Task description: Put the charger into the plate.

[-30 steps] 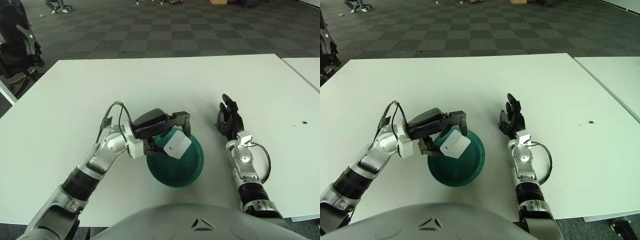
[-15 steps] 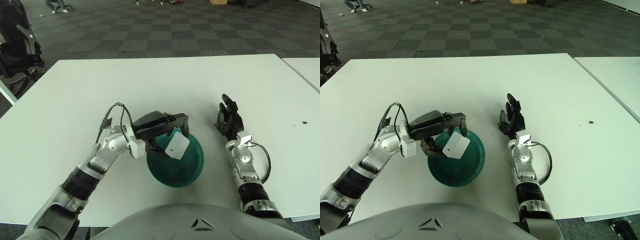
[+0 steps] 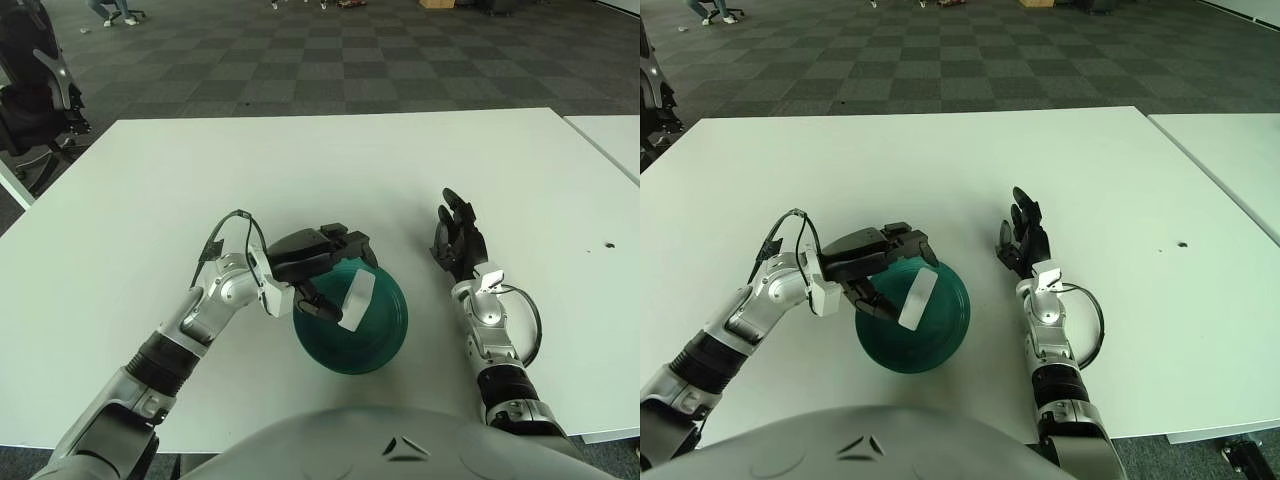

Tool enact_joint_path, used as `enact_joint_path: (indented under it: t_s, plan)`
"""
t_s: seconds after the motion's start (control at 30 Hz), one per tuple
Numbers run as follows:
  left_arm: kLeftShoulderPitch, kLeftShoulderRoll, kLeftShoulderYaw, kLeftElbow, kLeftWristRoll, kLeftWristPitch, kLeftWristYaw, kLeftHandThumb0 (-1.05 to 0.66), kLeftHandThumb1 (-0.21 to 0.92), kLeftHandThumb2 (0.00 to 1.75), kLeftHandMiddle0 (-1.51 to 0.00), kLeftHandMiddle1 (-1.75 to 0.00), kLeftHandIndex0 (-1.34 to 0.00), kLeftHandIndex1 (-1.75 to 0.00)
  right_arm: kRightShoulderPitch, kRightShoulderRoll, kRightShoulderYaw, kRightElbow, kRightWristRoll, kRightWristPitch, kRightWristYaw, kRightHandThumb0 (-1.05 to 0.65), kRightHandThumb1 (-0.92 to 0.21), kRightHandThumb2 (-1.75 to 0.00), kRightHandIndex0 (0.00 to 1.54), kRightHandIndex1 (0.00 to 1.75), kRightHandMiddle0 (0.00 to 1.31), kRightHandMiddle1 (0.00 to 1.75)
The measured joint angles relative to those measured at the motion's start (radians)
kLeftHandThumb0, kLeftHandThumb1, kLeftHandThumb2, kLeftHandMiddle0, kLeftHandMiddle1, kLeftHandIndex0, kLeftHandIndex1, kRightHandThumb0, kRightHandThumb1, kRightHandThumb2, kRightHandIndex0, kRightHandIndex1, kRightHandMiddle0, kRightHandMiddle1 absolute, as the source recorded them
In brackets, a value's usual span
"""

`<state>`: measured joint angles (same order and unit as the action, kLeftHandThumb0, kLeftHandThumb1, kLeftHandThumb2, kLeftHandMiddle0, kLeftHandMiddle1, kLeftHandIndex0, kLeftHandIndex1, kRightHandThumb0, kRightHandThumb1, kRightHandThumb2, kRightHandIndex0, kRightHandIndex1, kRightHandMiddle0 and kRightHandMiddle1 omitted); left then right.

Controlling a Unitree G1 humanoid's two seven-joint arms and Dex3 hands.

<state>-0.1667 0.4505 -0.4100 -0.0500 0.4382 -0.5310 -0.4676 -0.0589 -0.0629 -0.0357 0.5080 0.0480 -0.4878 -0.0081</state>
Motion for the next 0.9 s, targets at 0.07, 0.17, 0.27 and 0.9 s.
enact_joint_path:
  t_s: [0.07,0.17,0.27,0.9]
  plan:
    - [-0.006,0.000,0.000,0.009,0.008,-0.009,0.003,-1.05,0.92,0.70,-0.05,-0.11,0.00,-0.50,0.000,0.000,0.000,0.000,0.000,0.001,0.003,-0.74,-0.92,-0.83,0.19,0.01,0.00,0.49]
    - [-0.013,-0.001,0.000,0.020,0.018,-0.020,0.011,-1.05,0.92,0.68,-0.04,-0.08,0.00,-0.46,0.000,0.000,0.000,0.000,0.000,0.002,0.005,-0.74,-0.92,-0.83,0.20,0.01,0.00,0.50]
    - [-0.020,-0.002,0.000,0.029,0.025,-0.030,0.019,-1.05,0.92,0.67,-0.04,-0.07,0.00,-0.46,0.000,0.000,-0.001,0.000,0.000,0.002,0.006,-0.74,-0.92,-0.82,0.20,0.01,0.00,0.50]
    - [-0.030,-0.012,0.001,0.091,0.042,-0.077,0.055,-1.05,0.92,0.70,-0.04,-0.03,0.00,-0.40,0.000,0.000,0.000,0.000,0.000,0.026,0.010,-0.75,-0.92,-0.83,0.18,0.00,0.00,0.47]
